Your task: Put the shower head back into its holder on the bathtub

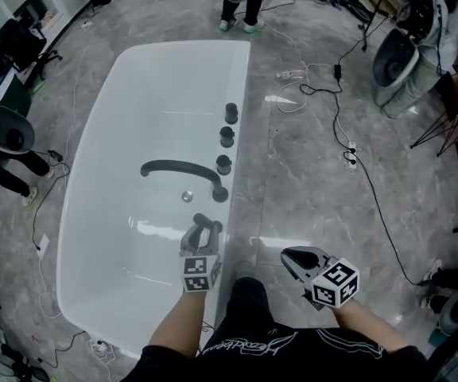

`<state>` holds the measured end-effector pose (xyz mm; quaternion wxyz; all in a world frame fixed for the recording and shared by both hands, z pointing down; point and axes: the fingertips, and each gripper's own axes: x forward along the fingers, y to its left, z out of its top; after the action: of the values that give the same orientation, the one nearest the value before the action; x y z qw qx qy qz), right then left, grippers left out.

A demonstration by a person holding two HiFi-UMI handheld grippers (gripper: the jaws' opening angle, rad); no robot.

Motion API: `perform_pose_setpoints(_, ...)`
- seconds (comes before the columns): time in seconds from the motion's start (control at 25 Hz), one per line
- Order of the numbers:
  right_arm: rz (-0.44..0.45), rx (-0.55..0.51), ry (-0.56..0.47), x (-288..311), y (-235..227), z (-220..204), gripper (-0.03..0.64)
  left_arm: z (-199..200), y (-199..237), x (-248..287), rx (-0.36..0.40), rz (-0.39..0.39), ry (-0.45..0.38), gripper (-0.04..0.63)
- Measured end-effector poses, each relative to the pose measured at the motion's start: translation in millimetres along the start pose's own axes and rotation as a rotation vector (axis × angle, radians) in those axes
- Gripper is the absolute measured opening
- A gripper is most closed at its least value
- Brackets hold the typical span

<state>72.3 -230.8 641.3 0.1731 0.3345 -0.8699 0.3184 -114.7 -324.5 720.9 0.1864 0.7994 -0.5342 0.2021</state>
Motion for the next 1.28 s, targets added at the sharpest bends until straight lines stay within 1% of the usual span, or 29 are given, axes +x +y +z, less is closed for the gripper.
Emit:
perform_pose_setpoints(0.2, 0.000, 0.012, 0.005, -1.5, -0.3, -1.1, 0.037, -16.1, -6.7, 4.7, 0.062, -0.010, 0.044, 0.123)
perform_pose_setpoints(0.32, 0.007, 0.006, 0.006, -1.8, 4.0, 0.4, 0.037, -19.0, -9.6, 6.1, 0.068, -0.032, 0.065, 0.123)
perform_pose_setpoints(0.44, 0.018, -0.003, 0.001, -4.2, 8.5, 3.7, 0.037, -26.1, -13.8, 8.3, 0.039, -0.067, 0.122, 0.132)
perform_pose_setpoints(0.52, 0.022, -0.015, -0.005, -7.8, 10.7, 7.7, 0.037, -29.6, -18.0, 6.2, 0.019, -0.085, 0.145, 0.186)
perform_pose_setpoints(0.64, 0.025, -0.046, -0.014, -13.6, 17.7, 14.5, 0.037, -33.5, -20.4, -6.2, -0.007, -0.103, 0.165, 0.227)
perform_pose_setpoints(0.72, 0.035, -0.080, -0.023, -15.6, 25.8, 22.4, 0.037, -34.4, -19.5, -20.2, -0.042, -0.125, 0.176, 0.238)
perform_pose_setpoints(0.76, 0.047, -0.101, -0.029, -17.2, 30.6, 27.9, 0.037, -33.0, -20.4, -29.0, -0.073, -0.143, 0.176, 0.238)
perform_pose_setpoints(0.84, 0.080, -0.150, -0.048, -25.7, 41.8, 41.0, 0.037, -23.7, -27.9, -51.1, -0.142, -0.184, 0.157, 0.236)
perform_pose_setpoints(0.92, 0.122, -0.195, -0.071, -41.3, 56.4, 54.3, 0.036, -7.7, -43.1, -80.0, -0.179, -0.227, 0.125, 0.232)
perform_pose_setpoints(0.96, 0.144, -0.213, -0.080, -51.0, 65.0, 60.4, 0.035, 3.4, -53.1, -96.7, -0.181, -0.250, 0.104, 0.216)
perform_pose_setpoints(1.0, 0.166, -0.225, -0.089, -61.5, 74.4, 66.0, 0.035, 16.7, -63.8, -114.3, -0.176, -0.272, 0.080, 0.184)
perform_pose_setpoints(1.12, 0.242, -0.218, -0.131, -94.0, 107.9, 82.0, 0.035, 65.5, -95.9, -171.2, -0.150, -0.342, -0.020, 0.034)
perform_pose_setpoints(1.16, 0.267, -0.220, -0.151, -103.7, 121.0, 86.3, 0.036, 82.2, -105.9, -190.8, -0.139, -0.370, -0.056, 0.005)
perform_pose_setpoints(1.28, 0.322, -0.254, -0.204, -126.6, 159.9, 90.6, 0.035, 119.9, -133.4, -247.0, -0.114, -0.452, -0.142, 0.005)
